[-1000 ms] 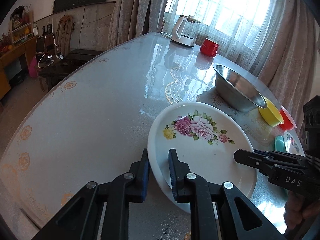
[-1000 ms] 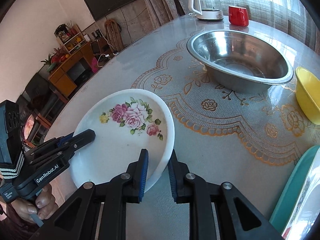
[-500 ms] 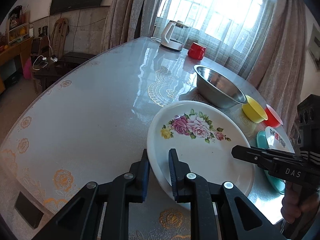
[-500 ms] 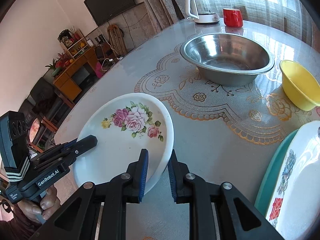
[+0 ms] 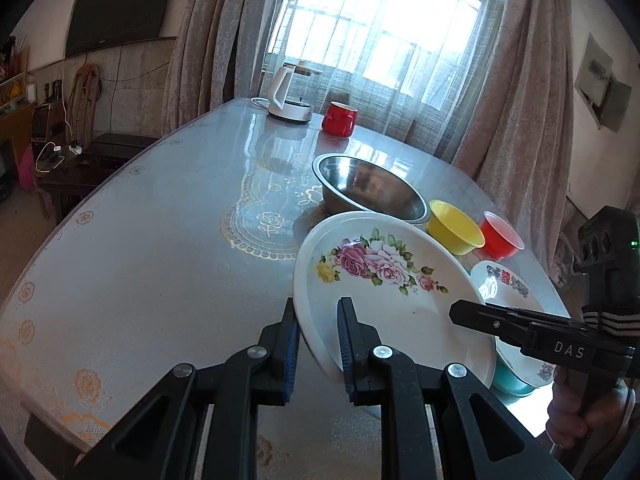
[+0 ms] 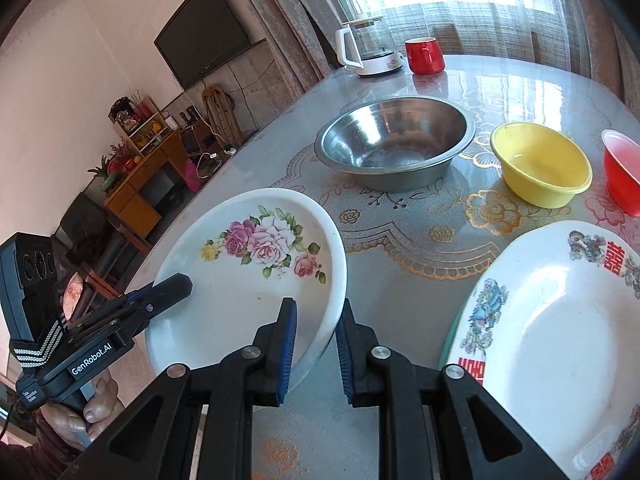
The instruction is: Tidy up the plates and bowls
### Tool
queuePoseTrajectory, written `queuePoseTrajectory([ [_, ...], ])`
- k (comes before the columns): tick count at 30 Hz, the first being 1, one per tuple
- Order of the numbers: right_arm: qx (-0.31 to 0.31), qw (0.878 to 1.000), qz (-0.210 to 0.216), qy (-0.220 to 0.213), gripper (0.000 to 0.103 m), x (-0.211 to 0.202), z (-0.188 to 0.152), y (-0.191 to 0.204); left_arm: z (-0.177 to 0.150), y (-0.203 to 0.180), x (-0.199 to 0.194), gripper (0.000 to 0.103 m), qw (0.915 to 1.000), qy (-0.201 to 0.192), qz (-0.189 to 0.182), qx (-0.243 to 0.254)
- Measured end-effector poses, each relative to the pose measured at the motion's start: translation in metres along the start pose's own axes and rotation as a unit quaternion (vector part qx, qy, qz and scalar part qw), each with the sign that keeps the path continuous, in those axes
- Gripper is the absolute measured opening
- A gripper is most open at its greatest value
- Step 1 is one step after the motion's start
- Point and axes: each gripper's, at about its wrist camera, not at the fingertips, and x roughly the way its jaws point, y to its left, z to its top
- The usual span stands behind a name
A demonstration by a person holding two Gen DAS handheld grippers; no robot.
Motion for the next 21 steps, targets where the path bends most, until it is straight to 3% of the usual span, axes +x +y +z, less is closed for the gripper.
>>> queuePoseTrajectory([
  [9, 0.048, 0.997, -0.042, -0.046, 0.020, -0.057, -0.014, -0.044, 0.006, -0.067, 0.020, 0.019, 0.9965, 0.006, -0.056, 0.062],
  [21, 0.117, 0.984, -0.102, -0.087, 0.020, -0.108, -0.039, -0.103, 0.003, -0.143, 0.060, 0.019, 0.9846, 0.049, -0.105, 0.131],
])
